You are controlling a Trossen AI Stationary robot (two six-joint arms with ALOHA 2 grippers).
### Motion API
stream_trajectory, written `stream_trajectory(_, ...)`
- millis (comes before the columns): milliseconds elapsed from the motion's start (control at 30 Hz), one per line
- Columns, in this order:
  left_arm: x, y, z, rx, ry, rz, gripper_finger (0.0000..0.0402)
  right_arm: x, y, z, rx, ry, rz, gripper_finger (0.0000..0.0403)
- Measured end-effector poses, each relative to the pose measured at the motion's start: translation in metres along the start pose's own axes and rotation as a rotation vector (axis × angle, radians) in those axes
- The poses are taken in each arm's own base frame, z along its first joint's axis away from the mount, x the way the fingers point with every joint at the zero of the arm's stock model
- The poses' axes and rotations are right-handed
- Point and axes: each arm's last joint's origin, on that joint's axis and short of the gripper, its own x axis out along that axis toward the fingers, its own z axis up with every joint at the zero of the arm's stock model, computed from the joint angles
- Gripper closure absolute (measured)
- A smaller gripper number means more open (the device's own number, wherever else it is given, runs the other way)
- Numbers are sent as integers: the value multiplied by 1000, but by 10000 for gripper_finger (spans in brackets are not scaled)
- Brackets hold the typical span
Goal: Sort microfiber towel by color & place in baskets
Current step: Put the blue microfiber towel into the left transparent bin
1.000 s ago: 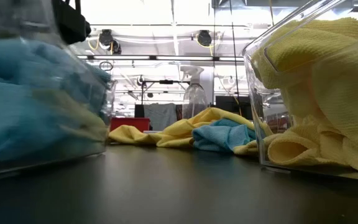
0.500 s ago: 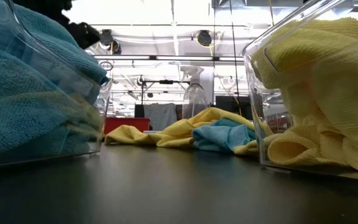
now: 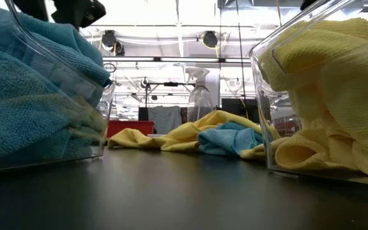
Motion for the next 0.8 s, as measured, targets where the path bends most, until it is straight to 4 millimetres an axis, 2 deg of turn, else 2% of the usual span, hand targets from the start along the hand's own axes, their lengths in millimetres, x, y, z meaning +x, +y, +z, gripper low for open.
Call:
stream_trajectory(200,-12,0,-5,-60,44,49,205,0,0,0,3,-1,4,189)
stream_trajectory(367,-20,-12,3,-32,-102,-14,205,0,0,0,-6,-2,2,189)
stream_trajectory(467,-19,-23,11,9,-214,-48,205,0,0,1,-11,-9,-3,189)
stream_trajectory(600,5,-31,6,39,-192,-57,205,0,0,1,-8,-18,-13,189)
stream_trajectory(700,30,-31,-8,3,-112,-47,205,0,0,1,0,-18,-13,189)
stream_trajectory(800,55,-32,-18,-34,-116,-61,205,0,0,1,2,-19,-13,189)
